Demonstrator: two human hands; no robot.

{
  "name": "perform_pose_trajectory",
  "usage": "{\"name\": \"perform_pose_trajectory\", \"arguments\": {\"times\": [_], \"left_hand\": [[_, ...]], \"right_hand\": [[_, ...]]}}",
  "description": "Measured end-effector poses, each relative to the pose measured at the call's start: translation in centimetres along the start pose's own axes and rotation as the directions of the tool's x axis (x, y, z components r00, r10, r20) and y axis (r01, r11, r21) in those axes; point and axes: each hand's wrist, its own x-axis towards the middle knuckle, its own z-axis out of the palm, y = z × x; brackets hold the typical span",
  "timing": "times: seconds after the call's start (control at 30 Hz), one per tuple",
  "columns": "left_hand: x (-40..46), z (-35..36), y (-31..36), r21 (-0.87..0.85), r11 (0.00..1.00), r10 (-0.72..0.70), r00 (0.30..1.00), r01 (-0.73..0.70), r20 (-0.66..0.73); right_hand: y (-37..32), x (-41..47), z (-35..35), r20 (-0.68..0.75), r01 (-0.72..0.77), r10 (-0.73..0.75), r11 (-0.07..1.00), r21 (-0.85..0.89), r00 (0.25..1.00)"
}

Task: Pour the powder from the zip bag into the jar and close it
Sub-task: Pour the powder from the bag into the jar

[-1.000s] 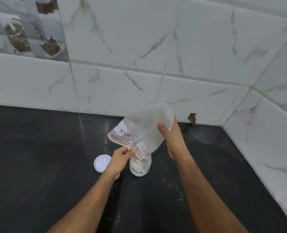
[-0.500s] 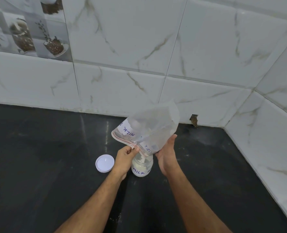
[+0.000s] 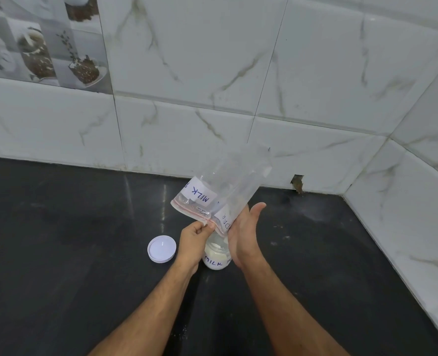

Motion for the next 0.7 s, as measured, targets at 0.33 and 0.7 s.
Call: {"name": "perform_pose_trajectory", "arguments": {"times": [0.33,0.7], "left_hand": [[-0.1,-0.2,-0.1,0.000,1.000,0.004,1.000,-0.004,0.009],[0.1,-0.4,0.1,0.028,0.999,0.023,0.999,-0.024,0.031]], "right_hand": [[0.5,0.1,-0.6,-0.006,-0.021,0.021,1.000,-0.021,1.000],[0.3,0.8,-1.8,0.053,-0.091,0.088,0.995,0.049,0.995]]}}
